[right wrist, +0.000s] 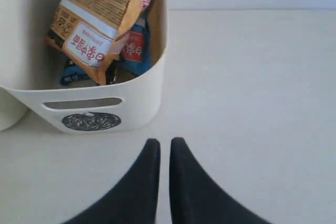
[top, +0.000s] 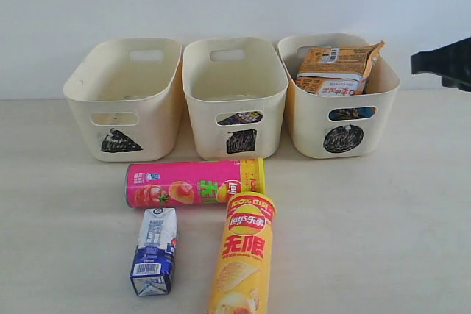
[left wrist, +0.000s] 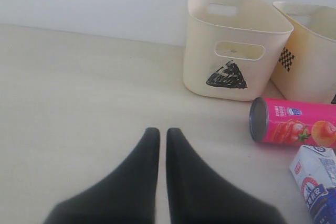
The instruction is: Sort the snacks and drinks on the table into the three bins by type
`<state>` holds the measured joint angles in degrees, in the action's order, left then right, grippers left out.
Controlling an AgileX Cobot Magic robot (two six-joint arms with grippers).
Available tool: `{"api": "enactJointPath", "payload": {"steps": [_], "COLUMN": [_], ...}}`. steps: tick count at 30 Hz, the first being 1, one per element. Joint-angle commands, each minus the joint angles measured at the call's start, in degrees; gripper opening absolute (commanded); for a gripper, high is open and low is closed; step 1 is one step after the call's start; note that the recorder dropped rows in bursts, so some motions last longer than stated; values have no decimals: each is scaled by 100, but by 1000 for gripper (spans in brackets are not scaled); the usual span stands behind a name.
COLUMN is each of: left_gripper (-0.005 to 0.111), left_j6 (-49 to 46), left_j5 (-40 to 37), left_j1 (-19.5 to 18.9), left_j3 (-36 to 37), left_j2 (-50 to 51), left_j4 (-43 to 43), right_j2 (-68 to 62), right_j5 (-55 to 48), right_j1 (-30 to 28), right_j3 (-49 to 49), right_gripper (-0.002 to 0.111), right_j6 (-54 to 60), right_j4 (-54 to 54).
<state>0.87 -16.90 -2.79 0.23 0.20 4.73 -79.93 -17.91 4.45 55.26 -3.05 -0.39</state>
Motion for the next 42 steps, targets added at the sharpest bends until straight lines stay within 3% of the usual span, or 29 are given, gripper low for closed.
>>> {"api": "enactJointPath", "payload": {"steps": [1,9,20,24,31,42], "left_gripper": [4,4,4,4,4,4], "left_j6": [45,45,45,45,45,45], "left_j5": [55,55,55,55,55,55], "left_j1": [-5,-5,-4,-4,-4,-4], "left_j3": [-23,-23,-23,-23,-23,-23], "left_j2": [-20,-20,-20,-20,-20,-20], "left_j4": [20,20,20,20,20,20], "right_j2": [892,2466,3227,4114,6092,6396], "right_j5": [721,1415,2074,1954,1934,1946], "right_j1": [-126,-126,-126,-126,-126,-126], "right_j3": [-717,-1651,-2350,-2357,-3610,-3795], "right_gripper": [2,2,2,2,2,2], "right_j6": [48,-3,-290,32,-95,-243], "right_j4": [-15,39,39,109,120,131]}}
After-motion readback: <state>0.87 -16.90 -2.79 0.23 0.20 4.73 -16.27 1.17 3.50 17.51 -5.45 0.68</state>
